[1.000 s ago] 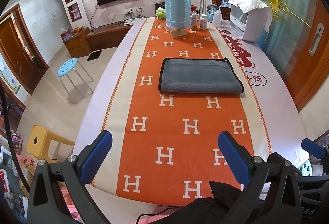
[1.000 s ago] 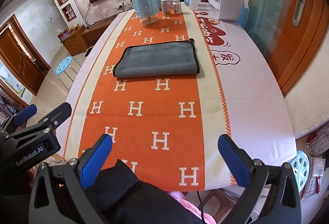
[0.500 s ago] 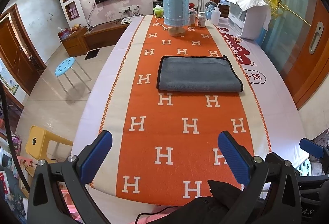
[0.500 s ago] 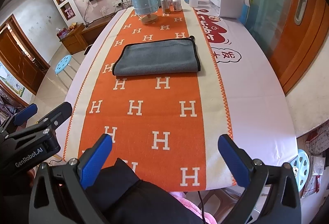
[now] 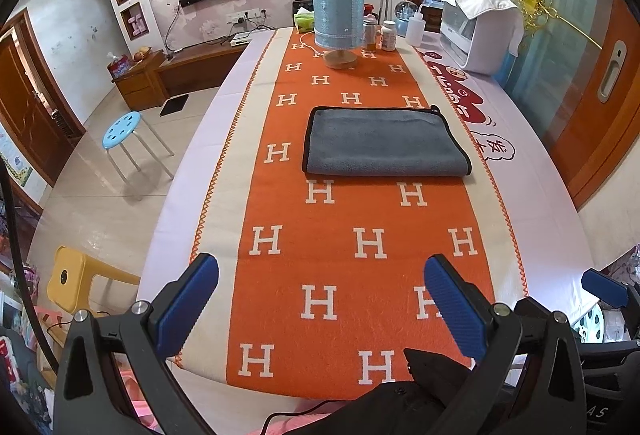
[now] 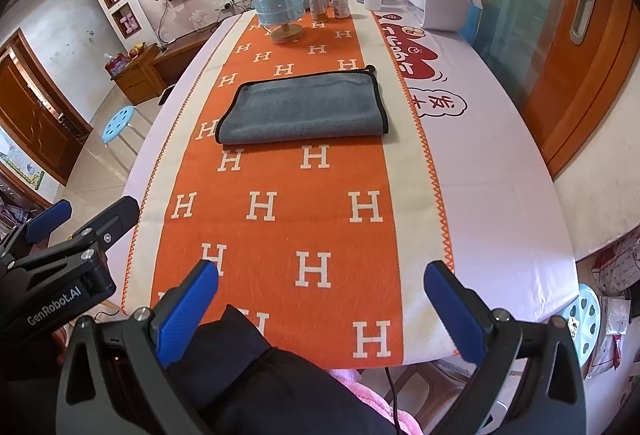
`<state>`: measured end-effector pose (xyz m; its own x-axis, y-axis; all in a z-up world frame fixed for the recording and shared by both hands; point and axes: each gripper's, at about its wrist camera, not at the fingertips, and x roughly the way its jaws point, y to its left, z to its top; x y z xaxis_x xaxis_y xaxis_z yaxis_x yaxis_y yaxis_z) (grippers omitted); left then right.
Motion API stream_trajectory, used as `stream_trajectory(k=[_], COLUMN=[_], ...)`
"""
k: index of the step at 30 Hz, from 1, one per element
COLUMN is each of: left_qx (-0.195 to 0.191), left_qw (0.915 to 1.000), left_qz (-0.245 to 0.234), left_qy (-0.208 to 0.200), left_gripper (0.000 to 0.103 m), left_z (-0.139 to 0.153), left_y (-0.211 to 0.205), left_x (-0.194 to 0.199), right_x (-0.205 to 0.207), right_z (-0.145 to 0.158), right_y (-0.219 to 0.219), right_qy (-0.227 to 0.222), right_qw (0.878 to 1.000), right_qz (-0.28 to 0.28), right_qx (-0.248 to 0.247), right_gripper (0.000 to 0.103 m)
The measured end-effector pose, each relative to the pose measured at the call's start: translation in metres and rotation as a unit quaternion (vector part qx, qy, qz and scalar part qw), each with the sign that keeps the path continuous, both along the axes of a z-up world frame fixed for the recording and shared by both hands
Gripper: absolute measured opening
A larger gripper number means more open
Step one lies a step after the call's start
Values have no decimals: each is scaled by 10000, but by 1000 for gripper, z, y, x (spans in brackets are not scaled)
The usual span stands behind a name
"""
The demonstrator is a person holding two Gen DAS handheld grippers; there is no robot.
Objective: Fold towel
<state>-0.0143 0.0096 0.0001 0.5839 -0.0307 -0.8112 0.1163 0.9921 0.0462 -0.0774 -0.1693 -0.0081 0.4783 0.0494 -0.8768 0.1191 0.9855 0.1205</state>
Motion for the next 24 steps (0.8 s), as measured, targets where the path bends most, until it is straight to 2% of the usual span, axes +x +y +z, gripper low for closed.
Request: stream_trajectory(k=[24], left_qx=[-11], left_qw=[9999], left_qz=[-98], left_qy=[39], left_gripper=[102], left_z=[-2], left_y=[3], left_x=[3], right_x=[-3], right_z=[-3], right_y=[6], right_qy=[76], right_qw=[9999], right_qz=[-81], right_qx=[-2], right_gripper=[103])
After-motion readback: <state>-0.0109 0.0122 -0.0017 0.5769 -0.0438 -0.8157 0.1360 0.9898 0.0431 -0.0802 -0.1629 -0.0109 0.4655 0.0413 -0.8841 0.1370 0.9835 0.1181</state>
